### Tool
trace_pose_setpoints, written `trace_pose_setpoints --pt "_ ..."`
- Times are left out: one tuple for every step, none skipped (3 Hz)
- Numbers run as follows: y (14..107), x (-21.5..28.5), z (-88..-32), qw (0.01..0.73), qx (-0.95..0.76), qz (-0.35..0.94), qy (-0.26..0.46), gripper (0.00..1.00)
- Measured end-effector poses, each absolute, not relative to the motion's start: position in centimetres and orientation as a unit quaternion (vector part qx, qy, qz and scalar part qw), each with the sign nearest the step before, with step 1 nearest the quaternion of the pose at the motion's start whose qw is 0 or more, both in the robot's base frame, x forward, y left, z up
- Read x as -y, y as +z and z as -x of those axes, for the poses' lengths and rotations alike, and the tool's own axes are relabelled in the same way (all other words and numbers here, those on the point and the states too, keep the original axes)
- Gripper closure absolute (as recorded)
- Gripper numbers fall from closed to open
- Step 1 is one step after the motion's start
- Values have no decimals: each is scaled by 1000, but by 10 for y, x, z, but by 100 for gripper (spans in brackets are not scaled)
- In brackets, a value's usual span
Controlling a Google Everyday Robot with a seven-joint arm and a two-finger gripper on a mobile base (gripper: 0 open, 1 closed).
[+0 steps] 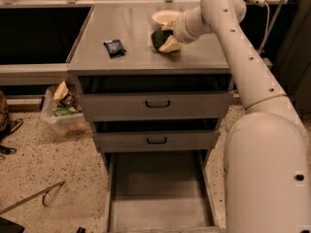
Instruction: Pick sponge from bottom drawer and place on counter
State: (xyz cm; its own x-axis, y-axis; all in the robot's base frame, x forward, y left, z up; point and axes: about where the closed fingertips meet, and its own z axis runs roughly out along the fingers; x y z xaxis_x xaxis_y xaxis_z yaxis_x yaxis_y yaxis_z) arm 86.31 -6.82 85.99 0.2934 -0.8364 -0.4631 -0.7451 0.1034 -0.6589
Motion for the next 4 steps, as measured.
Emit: trace_pose_setpoints --pt "860 68 -863 448 -592 668 -51 58" --pt "860 68 -863 448 -592 668 -51 35" --pt "860 68 -863 448 -592 668 -51 11" --pt "860 68 -863 448 -592 668 -51 0"
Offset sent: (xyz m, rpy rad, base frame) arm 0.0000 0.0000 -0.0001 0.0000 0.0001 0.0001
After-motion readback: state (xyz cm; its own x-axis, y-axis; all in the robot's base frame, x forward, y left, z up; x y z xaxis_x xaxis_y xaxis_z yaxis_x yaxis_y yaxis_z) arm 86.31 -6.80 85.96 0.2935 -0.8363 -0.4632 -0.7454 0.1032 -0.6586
